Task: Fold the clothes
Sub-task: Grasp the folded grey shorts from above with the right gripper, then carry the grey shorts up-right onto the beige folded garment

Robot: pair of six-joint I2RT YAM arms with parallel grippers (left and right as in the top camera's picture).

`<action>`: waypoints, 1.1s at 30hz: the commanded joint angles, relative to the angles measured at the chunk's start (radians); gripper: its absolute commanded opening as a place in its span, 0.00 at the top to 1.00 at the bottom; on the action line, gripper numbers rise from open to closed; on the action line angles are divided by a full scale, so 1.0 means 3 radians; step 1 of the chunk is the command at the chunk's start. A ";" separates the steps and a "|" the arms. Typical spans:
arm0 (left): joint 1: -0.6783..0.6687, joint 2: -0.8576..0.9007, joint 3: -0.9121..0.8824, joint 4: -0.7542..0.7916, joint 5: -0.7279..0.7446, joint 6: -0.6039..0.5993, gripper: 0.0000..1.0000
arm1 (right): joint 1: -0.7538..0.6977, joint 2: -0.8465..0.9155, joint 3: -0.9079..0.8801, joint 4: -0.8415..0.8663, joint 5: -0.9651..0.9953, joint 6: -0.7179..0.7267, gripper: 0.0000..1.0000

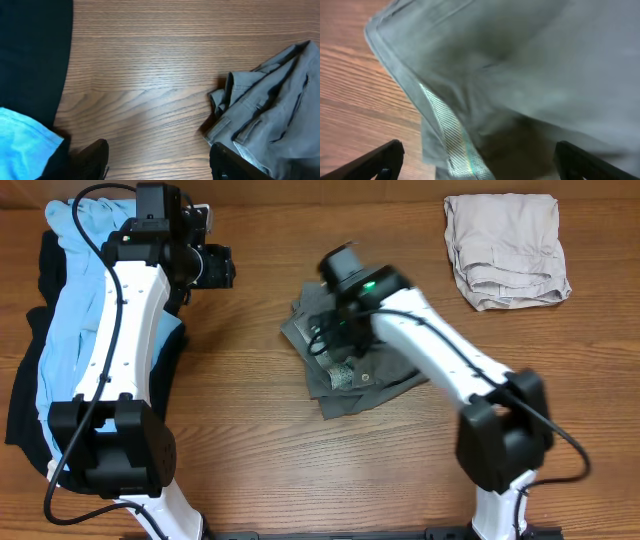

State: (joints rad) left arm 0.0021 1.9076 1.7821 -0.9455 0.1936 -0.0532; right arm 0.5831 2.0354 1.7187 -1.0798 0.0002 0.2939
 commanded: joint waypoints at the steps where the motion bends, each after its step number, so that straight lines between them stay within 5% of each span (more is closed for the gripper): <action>1: 0.0052 -0.0048 0.0071 0.0014 -0.0072 0.0029 0.32 | 0.0109 0.0223 0.0009 0.0089 0.0229 0.0056 0.00; 19: 0.0064 -0.0048 0.0071 -0.0069 -0.0159 0.0028 0.32 | 0.0509 0.0868 0.0017 0.0356 0.0444 0.0079 0.01; 27: 0.0064 -0.0048 0.0071 -0.0086 -0.0161 0.0029 0.32 | 0.0448 0.0868 0.0017 0.0365 0.0866 0.0348 0.89; 29: 0.0064 -0.0048 0.0071 -0.0090 -0.0160 0.0029 0.32 | 0.0429 0.0868 0.0032 0.0360 0.0875 0.0345 0.96; 33: 0.0064 -0.0048 0.0071 -0.0090 -0.0160 0.0029 0.33 | 0.0369 0.0863 0.0240 0.0094 0.0977 0.0346 0.96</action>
State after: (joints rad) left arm 0.0151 1.9076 1.7821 -0.9726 0.1524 -0.0532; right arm 0.7197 2.2589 1.7397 -1.0000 0.2451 0.3748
